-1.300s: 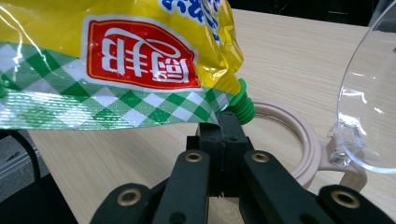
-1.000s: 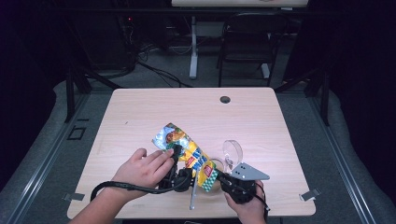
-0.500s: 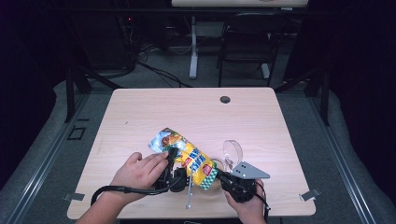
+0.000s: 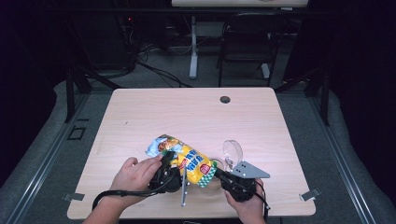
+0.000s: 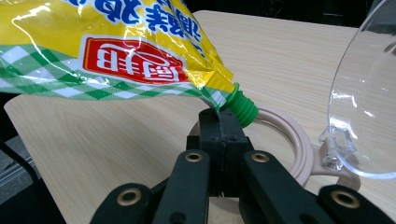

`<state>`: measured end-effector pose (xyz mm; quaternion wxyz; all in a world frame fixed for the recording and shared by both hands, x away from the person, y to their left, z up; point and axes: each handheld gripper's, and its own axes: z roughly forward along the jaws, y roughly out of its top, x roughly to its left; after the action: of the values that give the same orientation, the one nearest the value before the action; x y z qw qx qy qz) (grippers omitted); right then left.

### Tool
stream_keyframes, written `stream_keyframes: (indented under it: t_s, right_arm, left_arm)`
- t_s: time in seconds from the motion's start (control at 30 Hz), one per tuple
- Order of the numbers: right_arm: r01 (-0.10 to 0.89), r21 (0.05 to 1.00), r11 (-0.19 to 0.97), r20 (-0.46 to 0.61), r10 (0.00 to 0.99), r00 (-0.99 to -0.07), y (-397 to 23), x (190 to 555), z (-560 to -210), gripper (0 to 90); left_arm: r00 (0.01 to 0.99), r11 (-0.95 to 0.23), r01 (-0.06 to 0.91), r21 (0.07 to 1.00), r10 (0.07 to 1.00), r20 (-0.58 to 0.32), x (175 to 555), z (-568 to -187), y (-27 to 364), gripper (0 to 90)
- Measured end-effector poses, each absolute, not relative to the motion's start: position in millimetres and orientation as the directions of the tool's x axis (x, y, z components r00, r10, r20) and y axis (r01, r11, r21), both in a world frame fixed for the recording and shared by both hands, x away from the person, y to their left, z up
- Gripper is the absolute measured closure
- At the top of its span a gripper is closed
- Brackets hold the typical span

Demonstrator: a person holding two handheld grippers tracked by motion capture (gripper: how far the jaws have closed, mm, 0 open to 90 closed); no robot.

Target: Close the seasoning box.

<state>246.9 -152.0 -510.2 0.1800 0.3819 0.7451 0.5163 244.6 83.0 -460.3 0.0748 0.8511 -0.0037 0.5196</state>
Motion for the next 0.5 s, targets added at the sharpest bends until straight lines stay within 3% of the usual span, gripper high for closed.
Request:
stream_keyframes:
  t_s: [0.5]
  right_arm:
    - [0.373,0.911,0.178,0.115,0.757,-0.643,-151,247,-509,90.0]
  left_arm:
    - [0.512,-0.970,-0.049,0.239,0.181,0.839,246,-473,94,88.4]
